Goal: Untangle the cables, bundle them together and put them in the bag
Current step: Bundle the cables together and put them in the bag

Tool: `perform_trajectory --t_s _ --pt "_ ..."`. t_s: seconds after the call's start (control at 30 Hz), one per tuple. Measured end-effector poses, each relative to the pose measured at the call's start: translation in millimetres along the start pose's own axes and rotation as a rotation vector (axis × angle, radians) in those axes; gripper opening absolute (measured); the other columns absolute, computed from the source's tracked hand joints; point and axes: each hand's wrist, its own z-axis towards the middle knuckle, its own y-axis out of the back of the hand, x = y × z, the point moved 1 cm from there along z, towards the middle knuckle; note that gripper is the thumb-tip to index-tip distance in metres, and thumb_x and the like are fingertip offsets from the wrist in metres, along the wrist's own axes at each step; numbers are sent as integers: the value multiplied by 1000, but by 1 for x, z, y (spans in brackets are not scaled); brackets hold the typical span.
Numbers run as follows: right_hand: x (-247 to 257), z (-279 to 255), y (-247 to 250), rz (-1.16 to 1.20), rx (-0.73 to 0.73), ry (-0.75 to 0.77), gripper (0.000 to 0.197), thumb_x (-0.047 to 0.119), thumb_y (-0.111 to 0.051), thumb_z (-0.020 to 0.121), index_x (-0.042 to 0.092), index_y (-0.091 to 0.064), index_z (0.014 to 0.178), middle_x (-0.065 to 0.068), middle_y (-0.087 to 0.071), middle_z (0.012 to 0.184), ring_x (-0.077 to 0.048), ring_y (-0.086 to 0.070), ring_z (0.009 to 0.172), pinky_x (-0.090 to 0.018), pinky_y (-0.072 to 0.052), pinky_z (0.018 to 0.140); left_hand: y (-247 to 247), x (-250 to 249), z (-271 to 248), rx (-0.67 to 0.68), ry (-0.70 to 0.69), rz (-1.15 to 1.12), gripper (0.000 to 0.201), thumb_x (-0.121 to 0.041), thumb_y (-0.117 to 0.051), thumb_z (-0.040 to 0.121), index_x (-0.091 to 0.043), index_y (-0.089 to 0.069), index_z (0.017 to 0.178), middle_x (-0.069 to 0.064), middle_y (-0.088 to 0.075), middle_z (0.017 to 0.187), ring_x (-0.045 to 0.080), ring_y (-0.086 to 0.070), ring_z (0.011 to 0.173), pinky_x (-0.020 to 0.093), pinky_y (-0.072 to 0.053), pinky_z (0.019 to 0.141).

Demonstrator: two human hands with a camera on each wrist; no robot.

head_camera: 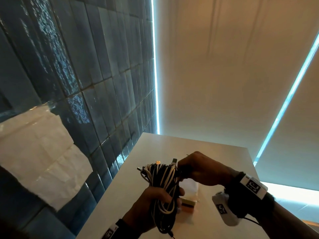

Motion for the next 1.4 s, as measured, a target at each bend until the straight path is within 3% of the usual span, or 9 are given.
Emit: perform_trajectory --t_s 0.17,0.37,0.5,0.57,0.7,0.97,1.1,1.3,1.4 --pt "1 -2 5 -51 -7 13 16 -3 -57 90 6 -71 87 34 -59 62 9 -59 64 -7 -43 62 -5 -3 -2 11 6 27 52 8 -64 61 3 -62 113 20 -56 85 26 -57 67 37 -50 63" --pt "2 -1 5 -121 -1 15 17 5 -59 91 14 -72 96 24 -61 73 3 -61 70 -10 -44 68 -7 -8 1 4 41 67 60 6 -64 58 3 -50 116 14 -53 75 22 -53 62 33 -47 60" --pt "7 -2 9 -12 1 -60 31 10 -54 97 27 -63 72 25 -57 57 4 -52 59 -10 -38 63 -6 -10 5 -42 24 16 43 7 -67 49 8 -65 92 15 -51 69 22 -50 56 32 -45 53" --pt "6 -6 11 60 4 -111 27 16 -50 100 20 -68 80 30 -57 58 6 -51 58 -8 -37 61 -1 -11 6 -85 19 -27 46 9 -64 49 8 -62 95 16 -49 70 23 -49 55 32 -44 51" --pt "-9 -18 9 162 -36 -165 26 26 -51 99 15 -74 96 15 -52 59 -6 -40 57 -20 -34 59 4 -12 6 -139 12 -37 47 12 -66 47 7 -63 93 17 -48 72 24 -48 56 34 -45 52" --pt "-7 -35 -4 315 -282 -251 18 28 -61 93 20 -76 87 8 -59 59 -5 -47 54 -20 -39 53 4 -11 13 -224 -17 -53 28 8 -66 47 -1 -57 71 15 -47 67 23 -50 55 32 -47 52" --pt "8 -34 -25 361 -495 -291 16 29 -63 90 19 -74 83 4 -64 61 -7 -47 51 -22 -40 50 4 -10 17 -279 -65 -75 35 6 -70 47 -2 -53 76 14 -49 70 23 -52 57 32 -49 52" --pt "36 -23 -71 224 -620 -232 24 18 -69 87 34 -63 69 15 -65 66 -1 -62 63 -13 -48 55 -11 -10 18 -351 -136 -64 2 1 -64 69 1 -65 71 14 -56 66 25 -60 55 33 -52 50" --pt "41 -21 -80 -137 -440 -96 24 15 -65 88 37 -60 97 22 -49 86 2 -50 72 -5 -38 58 -10 -8 16 -357 -152 -42 5 -5 -64 78 -1 -64 78 12 -59 70 24 -62 63 34 -53 55"
